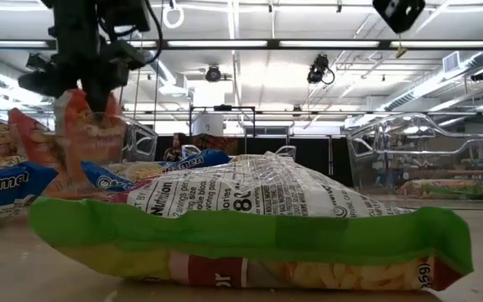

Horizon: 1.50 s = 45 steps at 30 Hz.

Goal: Sort Maruchan noodles
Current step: Put the orange noodle from the top into the middle left transparent bin, then put the green noodle from the middle into the middle right transparent bin

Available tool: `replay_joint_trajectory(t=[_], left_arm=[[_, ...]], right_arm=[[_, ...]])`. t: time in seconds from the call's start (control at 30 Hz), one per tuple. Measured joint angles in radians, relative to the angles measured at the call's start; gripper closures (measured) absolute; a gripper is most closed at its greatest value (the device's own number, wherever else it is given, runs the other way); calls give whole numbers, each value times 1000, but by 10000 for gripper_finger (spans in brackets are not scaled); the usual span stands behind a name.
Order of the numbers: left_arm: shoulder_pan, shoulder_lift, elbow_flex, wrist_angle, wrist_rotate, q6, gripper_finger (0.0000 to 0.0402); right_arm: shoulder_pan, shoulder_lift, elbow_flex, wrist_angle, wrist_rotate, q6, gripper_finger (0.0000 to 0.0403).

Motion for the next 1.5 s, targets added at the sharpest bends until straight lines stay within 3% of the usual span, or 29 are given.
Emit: replay_joint_trajectory(t=[0.2, 0.37, 0.53, 0.7, 0.9, 1.0, 1.17, 1.5], left_arm=[[-14, 1, -47, 65, 12, 36, 221], [-28, -5, -47, 60, 55, 76, 177], [-42, -84, -8, -28, 101, 144, 154], [-186, -242, 75, -76, -118, 105, 156], [-499, -365, 14, 163, -537, 127, 158], [-611, -363, -35, 320, -662, 221, 159], [-722, -338, -90, 547, -701, 365, 159], [-773, -306, -96, 592, -811, 496, 159]], right_arm=[[28, 160, 164, -128, -17, -68, 273], [19, 292, 336, -332, -40, -10, 273], [-13, 404, 500, -483, -33, -33, 273], [-71, 493, 559, -470, -115, -128, 259], [-161, 595, 564, -467, -170, -197, 218], [-192, 627, 565, -540, -171, -218, 209], [-163, 622, 600, -727, -132, -336, 212], [-98, 645, 547, -883, -54, -792, 189]])
